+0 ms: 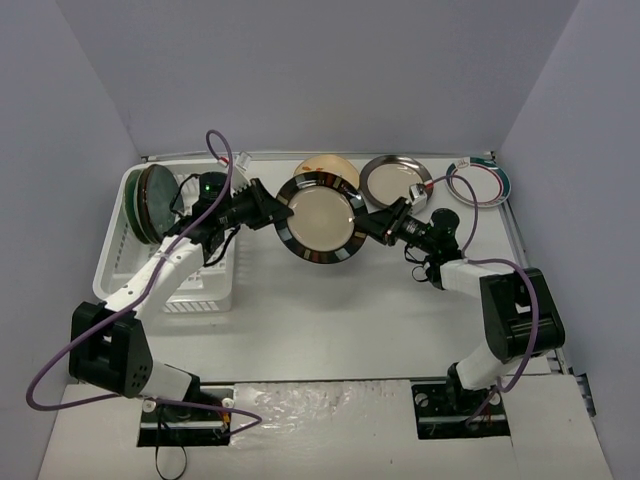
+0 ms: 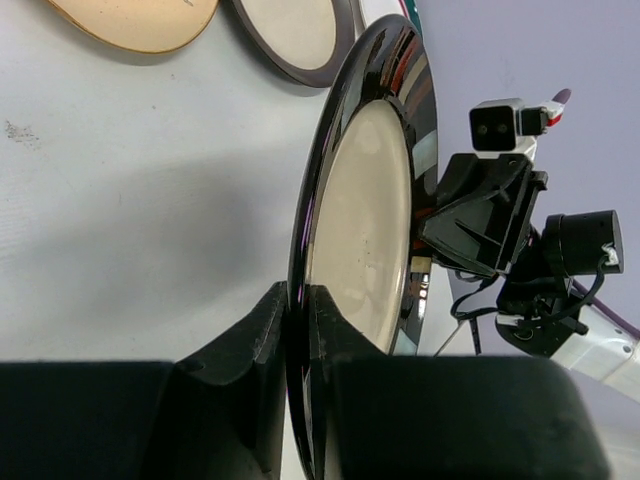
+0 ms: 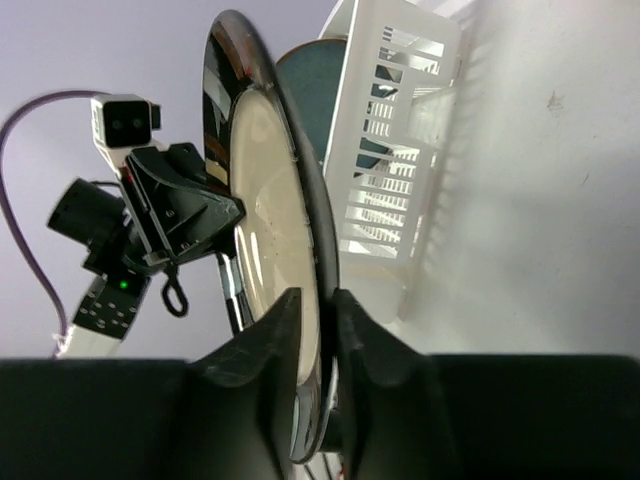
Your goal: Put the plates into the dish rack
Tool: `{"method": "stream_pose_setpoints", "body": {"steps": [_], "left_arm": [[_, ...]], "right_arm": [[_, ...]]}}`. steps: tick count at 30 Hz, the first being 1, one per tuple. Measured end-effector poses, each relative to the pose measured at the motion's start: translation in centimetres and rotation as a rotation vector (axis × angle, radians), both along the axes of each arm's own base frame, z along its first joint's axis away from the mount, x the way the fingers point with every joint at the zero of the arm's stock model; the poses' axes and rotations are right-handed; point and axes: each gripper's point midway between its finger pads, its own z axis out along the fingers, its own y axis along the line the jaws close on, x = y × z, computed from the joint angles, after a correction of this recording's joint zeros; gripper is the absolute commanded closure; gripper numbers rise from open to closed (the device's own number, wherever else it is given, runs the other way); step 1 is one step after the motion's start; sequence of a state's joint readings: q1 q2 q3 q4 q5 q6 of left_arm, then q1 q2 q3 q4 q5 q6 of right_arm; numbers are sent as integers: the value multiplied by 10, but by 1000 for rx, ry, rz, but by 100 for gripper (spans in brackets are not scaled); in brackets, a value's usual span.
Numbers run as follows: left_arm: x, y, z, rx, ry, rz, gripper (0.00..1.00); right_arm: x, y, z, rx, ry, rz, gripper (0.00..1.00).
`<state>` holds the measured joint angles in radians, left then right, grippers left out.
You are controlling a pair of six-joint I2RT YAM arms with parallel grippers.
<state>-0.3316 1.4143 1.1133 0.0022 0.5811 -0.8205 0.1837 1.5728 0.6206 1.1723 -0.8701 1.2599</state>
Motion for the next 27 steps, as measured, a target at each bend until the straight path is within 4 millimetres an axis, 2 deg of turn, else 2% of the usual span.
{"method": "stream_pose_setpoints", "body": {"steps": [2,5,7,11,15,21,25,27], "left_arm": [[-1,0,-2,8,6,-4,100],[-5,1,-7,32,14,-13,100],[-6,3,-8,54,13,-18,100],[-7,10,4,117,-12,-27,100],[-1,35,26,222,-73,10,100],[16,110,66,420,-178,185,100],[22,162,86,625,-255,309,100],[23,180,94,731,-285,347,100]], "right_arm": [[-2,1,4,-14,-40,6,33],[-6,1,14,-53,-136,11,10],[-9,0,17,-87,-179,12,2],[-12,-3,16,-174,-221,12,0],[-9,-9,24,-268,-270,-15,0],[-9,-31,31,-389,-309,-96,0],[-6,-44,26,-432,-299,-131,0],[-5,-47,22,-442,-287,-139,0]]}}
